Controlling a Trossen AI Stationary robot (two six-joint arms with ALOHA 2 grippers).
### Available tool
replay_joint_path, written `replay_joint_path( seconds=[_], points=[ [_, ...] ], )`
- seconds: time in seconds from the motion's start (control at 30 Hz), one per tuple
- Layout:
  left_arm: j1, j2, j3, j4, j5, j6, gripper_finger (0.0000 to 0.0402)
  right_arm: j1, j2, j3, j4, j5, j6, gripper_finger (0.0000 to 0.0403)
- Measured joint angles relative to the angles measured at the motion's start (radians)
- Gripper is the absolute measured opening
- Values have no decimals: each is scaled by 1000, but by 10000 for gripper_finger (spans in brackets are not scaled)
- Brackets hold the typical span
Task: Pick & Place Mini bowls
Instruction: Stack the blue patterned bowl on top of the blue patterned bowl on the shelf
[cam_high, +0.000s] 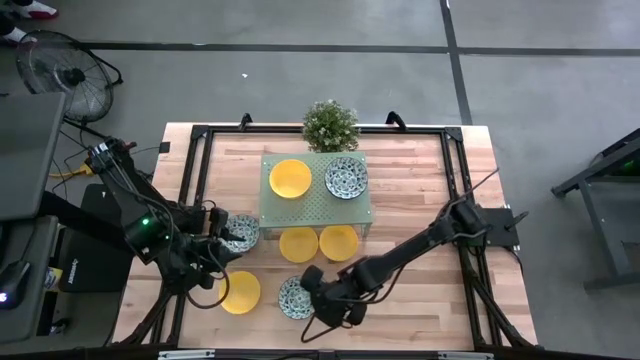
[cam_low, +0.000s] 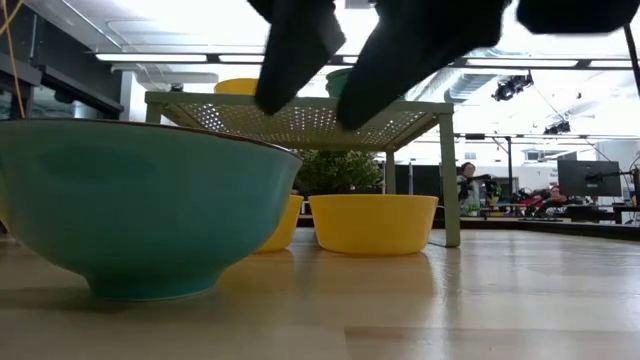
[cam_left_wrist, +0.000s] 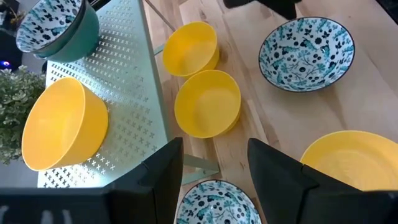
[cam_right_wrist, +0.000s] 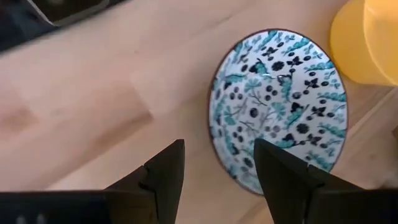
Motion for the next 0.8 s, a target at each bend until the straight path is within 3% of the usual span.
replay_joint_path(
  seconds=[0.57,0.8],
  points=[
    [0,0,0,-6,3,-31,175,-2,65,2,54,59,-118,177],
    [0,0,0,-7,4,-45,175,-7,65,2,33,33,-118,117]
  ],
)
